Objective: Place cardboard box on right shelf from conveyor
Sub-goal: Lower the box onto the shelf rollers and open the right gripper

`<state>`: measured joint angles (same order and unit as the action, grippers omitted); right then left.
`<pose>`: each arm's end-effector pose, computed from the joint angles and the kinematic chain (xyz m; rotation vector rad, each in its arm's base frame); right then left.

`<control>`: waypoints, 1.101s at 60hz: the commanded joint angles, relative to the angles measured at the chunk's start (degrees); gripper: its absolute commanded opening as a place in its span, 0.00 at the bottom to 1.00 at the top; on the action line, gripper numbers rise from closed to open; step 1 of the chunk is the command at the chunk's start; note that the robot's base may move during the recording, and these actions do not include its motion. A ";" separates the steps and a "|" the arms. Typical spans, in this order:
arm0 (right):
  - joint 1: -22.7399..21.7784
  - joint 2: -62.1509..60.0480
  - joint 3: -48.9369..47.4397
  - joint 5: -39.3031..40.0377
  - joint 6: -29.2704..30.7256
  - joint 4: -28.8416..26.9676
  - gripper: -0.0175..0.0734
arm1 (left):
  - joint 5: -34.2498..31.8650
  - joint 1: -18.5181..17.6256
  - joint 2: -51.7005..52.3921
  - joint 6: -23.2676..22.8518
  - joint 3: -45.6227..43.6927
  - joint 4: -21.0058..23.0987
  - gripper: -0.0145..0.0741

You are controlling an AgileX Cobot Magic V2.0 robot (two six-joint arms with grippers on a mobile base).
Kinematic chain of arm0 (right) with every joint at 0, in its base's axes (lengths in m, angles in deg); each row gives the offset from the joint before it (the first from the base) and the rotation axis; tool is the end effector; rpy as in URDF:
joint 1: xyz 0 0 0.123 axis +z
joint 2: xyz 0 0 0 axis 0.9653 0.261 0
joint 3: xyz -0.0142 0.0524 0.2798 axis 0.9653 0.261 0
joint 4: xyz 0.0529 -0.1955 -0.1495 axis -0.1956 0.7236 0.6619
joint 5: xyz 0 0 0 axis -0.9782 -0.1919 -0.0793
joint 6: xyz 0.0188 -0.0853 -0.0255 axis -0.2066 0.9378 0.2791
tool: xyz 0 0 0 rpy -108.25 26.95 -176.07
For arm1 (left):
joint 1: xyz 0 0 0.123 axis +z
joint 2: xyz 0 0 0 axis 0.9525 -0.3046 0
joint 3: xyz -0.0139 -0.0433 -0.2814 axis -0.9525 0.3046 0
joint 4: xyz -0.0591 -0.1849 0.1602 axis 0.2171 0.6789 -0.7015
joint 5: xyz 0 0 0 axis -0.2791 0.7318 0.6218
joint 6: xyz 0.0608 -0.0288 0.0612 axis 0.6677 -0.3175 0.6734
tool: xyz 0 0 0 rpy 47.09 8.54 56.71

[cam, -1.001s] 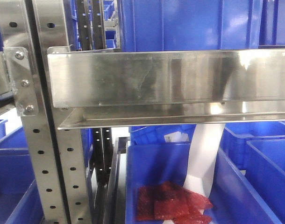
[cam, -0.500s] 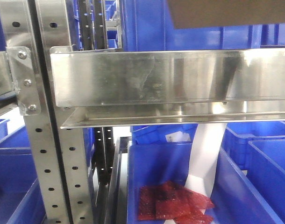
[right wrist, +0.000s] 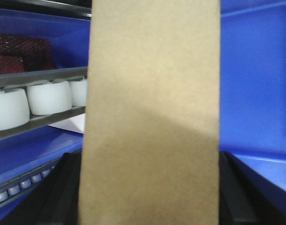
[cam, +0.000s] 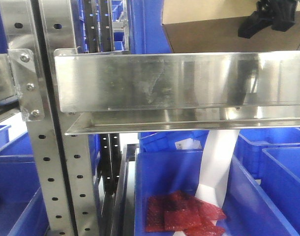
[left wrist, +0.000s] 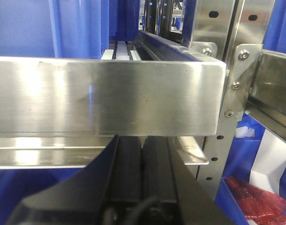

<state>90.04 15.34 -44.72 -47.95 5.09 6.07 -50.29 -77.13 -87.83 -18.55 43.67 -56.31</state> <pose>0.3342 0.0906 0.3244 -1.5335 1.6207 -0.5534 0.0562 -0.0056 0.1924 0.0507 1.6207 -0.0969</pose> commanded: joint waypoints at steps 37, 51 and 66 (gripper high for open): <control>-0.42 -12.05 -1.65 -1.56 -14.91 -7.28 0.88 | -4.93 -0.32 0.76 0.02 0.49 0.34 0.03; -0.42 -20.77 3.87 -0.39 -37.78 -12.12 0.88 | -4.93 -0.32 0.76 0.02 0.49 0.34 0.03; -0.42 -33.77 13.57 4.03 -64.27 -12.12 0.87 | -4.93 -0.32 0.76 0.02 0.49 0.34 0.03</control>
<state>90.04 -13.13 -31.94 -50.30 -51.50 -5.12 -50.29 -77.13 -87.83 -18.55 43.67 -56.31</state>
